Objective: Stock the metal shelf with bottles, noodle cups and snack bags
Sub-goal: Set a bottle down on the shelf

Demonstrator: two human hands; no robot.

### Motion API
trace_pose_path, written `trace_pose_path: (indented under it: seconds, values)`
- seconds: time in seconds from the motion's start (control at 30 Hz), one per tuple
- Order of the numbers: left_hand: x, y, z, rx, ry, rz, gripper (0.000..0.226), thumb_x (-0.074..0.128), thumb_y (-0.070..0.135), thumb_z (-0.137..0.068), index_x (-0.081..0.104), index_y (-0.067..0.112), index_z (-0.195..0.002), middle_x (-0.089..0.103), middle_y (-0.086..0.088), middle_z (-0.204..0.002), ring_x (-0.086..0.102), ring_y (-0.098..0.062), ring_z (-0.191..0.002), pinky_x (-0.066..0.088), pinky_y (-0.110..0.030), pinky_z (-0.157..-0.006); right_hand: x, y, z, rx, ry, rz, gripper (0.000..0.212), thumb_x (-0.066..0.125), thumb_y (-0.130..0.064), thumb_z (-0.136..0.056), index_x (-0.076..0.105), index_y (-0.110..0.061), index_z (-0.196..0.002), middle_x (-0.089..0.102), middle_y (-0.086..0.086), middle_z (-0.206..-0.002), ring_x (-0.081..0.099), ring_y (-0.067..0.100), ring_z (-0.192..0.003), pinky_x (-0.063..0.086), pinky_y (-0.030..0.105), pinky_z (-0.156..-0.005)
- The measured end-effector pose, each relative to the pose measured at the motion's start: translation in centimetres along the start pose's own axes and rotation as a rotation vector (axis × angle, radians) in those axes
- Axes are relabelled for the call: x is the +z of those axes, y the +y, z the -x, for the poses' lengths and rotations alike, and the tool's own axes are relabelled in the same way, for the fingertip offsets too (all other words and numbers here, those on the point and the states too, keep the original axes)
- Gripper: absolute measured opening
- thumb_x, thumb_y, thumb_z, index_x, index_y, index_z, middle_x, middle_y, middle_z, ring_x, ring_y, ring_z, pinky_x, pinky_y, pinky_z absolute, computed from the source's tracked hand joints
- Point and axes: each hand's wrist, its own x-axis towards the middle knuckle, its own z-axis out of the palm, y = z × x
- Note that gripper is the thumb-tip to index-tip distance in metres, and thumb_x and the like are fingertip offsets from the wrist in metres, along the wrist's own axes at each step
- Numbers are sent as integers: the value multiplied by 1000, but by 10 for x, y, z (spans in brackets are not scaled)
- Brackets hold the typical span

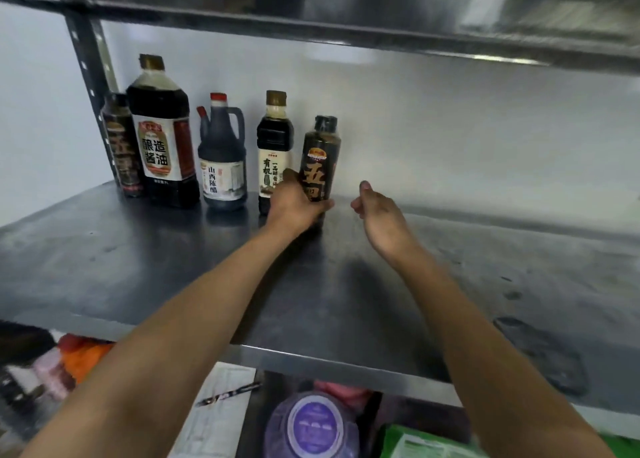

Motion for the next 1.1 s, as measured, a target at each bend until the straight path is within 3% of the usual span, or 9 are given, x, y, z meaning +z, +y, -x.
trace_pose_path:
  seconds: [0.13,0.3,0.53,0.7,0.77,0.87,0.97,1.1]
  values:
    - [16,-6,-9,-32,36,16,73,83,39,-73,40,6,-123,61,-13,-122,59,-32,-112,50,-35,-87,-1,3,-10,-40,-23,-74,58,28,-50,-103,66,-8,-117,66,7,-120,59,21,-112,41,38,-104]
    - [21,-6,-12,1,28,-57,73,78,40,-79,35,5,-126,61,-14,-122,60,-33,-111,45,-31,-80,2,3,-9,-98,-48,-99,55,29,-47,-104,67,-8,-115,66,9,-119,59,22,-113,42,39,-103]
    - [15,-5,-15,38,12,-318,75,73,55,-77,37,5,-120,63,-15,-112,64,-35,-100,48,-36,-72,5,7,-2,-202,-70,155,56,27,-47,-104,64,-7,-112,66,13,-116,58,27,-108,43,35,-92]
    - [9,-5,-13,58,6,-428,78,70,68,-72,46,7,-113,65,-12,-104,66,-33,-92,51,-37,-72,4,16,0,-176,-84,307,46,28,-48,-104,53,-15,-84,60,9,-90,57,27,-89,41,35,-78]
    - [5,-8,-10,78,-22,-472,71,67,70,-73,55,9,-109,64,-12,-102,66,-31,-92,53,-36,-73,2,17,6,-161,-82,357,45,29,-48,-104,53,-15,-86,59,9,-90,56,26,-88,42,36,-79]
    - [-4,-4,-1,121,-41,-521,59,63,64,-81,62,10,-105,66,-11,-100,66,-31,-91,55,-38,-76,-3,18,17,-155,-2,488,45,29,-47,-104,56,-13,-91,61,10,-96,56,27,-90,45,40,-85]
    - [-9,11,18,204,-80,-627,43,58,47,-91,64,9,-108,67,-14,-106,65,-32,-96,49,-34,-73,-3,17,37,-141,135,636,40,32,-43,-103,53,-16,-84,62,12,-91,57,31,-87,44,39,-80]
    - [-8,39,62,382,-131,-630,29,51,31,-96,61,8,-108,68,-16,-107,66,-33,-97,46,-32,-69,4,9,73,-75,366,641,40,34,-35,-98,62,-9,-88,65,15,-91,59,35,-87,42,40,-81]
